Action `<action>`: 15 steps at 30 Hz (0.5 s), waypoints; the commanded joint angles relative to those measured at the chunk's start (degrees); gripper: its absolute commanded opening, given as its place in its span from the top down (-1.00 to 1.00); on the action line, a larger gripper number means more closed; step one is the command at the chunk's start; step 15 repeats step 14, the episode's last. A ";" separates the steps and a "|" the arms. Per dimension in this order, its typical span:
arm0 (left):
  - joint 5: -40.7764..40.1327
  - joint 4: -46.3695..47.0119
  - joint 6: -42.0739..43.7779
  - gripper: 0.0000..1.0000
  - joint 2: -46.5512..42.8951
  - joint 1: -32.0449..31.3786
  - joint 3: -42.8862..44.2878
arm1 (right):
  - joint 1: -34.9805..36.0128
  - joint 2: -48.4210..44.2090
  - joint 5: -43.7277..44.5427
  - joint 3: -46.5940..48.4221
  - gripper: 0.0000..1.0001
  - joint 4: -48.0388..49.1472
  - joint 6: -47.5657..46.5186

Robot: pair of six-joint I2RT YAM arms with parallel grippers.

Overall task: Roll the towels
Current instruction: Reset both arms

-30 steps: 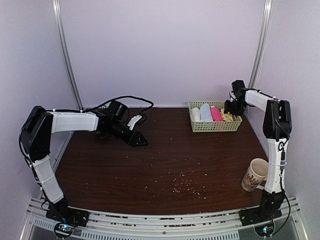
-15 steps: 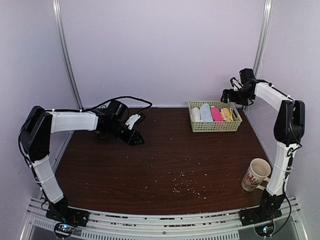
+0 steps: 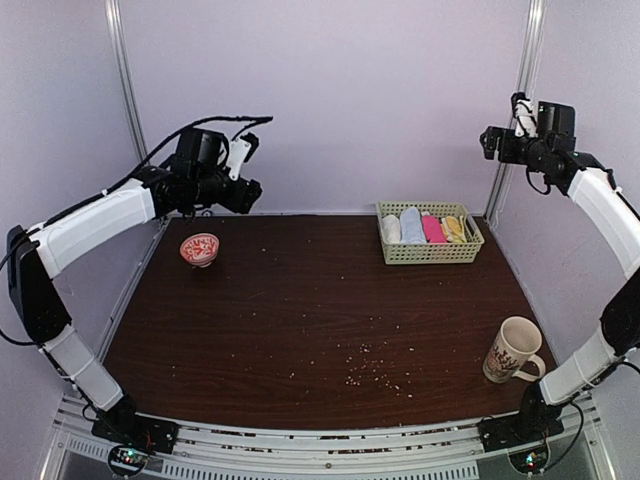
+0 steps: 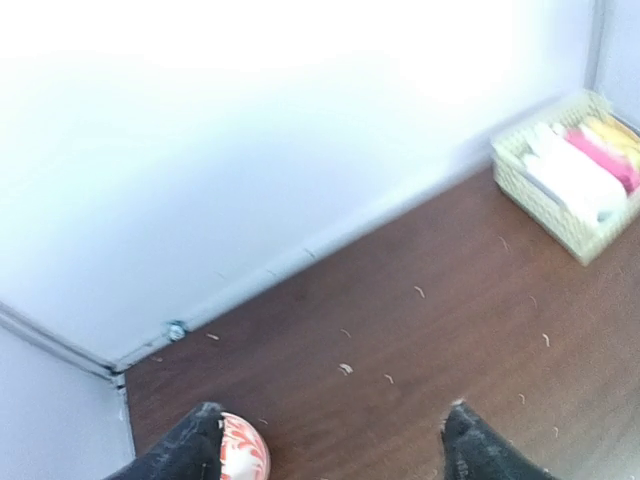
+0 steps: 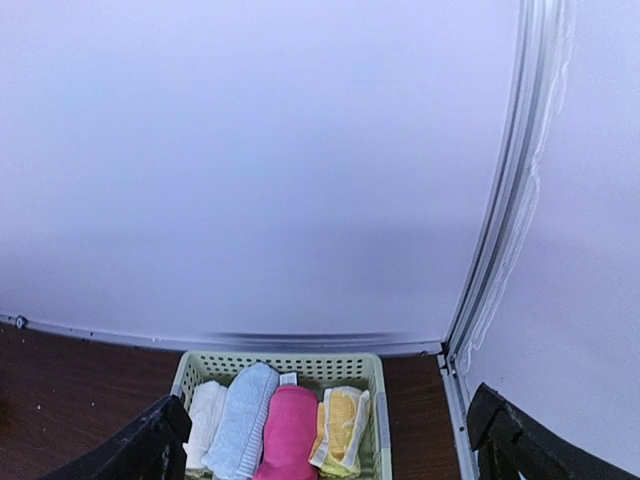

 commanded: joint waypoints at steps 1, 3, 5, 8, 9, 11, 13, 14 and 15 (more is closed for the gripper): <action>-14.42 4.37 2.24 -0.78 -3.57 0.66 4.11 | -0.15 -3.37 6.71 1.09 -1.00 1.79 2.05; -16.52 7.06 1.68 -0.96 -5.00 0.80 3.31 | -0.16 -4.71 8.03 -0.32 -1.00 2.00 2.74; -18.78 10.50 -1.14 -0.96 -7.39 1.01 0.59 | -0.20 -6.70 8.79 -3.29 -1.00 3.43 2.64; -17.14 12.84 -4.03 -0.96 -9.53 1.24 -2.91 | -0.16 -9.74 8.25 -8.43 -1.00 6.92 2.66; -16.53 12.81 -4.16 -0.96 -9.78 1.25 -3.30 | -0.16 -10.61 7.64 -9.60 -1.00 7.60 2.84; -16.64 12.69 -4.11 -0.96 -9.78 1.32 -3.98 | -0.16 -11.90 6.43 -11.75 -1.00 8.66 2.97; -17.72 12.79 -3.61 -0.96 -9.59 1.29 -4.47 | -0.15 -12.29 5.78 -12.57 -1.00 8.70 3.32; -17.82 12.60 -3.25 -0.96 -9.49 1.29 -4.54 | -0.14 -12.25 5.78 -12.62 -1.00 8.59 3.45; -17.82 12.60 -3.25 -0.96 -9.49 1.29 -4.54 | -0.14 -12.25 5.78 -12.62 -1.00 8.59 3.45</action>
